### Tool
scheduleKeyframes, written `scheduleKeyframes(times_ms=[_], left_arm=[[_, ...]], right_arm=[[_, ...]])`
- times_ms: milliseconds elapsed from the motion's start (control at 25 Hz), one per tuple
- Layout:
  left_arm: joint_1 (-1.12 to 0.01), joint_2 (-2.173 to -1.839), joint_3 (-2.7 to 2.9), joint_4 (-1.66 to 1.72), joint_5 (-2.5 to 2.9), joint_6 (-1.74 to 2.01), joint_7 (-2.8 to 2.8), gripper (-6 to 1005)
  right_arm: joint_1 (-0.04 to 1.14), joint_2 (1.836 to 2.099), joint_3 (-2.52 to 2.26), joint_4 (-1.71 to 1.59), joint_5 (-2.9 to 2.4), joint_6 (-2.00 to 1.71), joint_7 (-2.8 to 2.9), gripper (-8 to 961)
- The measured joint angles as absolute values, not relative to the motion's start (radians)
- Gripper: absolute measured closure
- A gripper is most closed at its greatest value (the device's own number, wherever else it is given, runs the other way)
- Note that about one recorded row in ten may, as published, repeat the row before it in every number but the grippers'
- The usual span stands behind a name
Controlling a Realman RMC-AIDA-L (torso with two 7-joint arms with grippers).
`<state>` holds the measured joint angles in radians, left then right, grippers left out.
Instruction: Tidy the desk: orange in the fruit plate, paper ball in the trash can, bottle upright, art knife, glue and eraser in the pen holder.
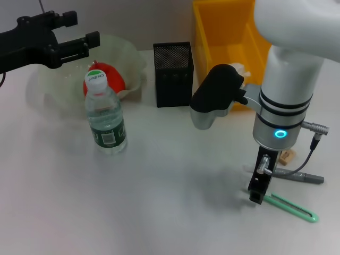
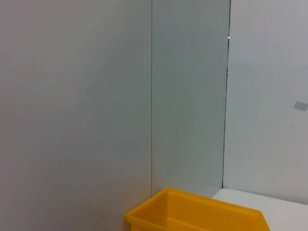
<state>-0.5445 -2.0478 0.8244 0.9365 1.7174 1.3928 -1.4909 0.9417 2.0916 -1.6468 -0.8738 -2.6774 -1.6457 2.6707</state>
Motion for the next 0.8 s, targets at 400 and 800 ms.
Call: scheduleKeyframes(times_ms=[400, 800], left_arm=[[-0.544, -2.048, 0.827, 0.939, 1.715, 1.394, -1.491, 275], [-0.545, -2.048, 0.827, 0.938, 1.715, 1.396, -1.491, 275]], right_arm=[[0.941, 2.092, -1.66, -0.868, -2.673, -1.644, 2.671, 576], [0.943, 2.092, -1.665, -0.868, -2.672, -1.644, 2.678, 577]])
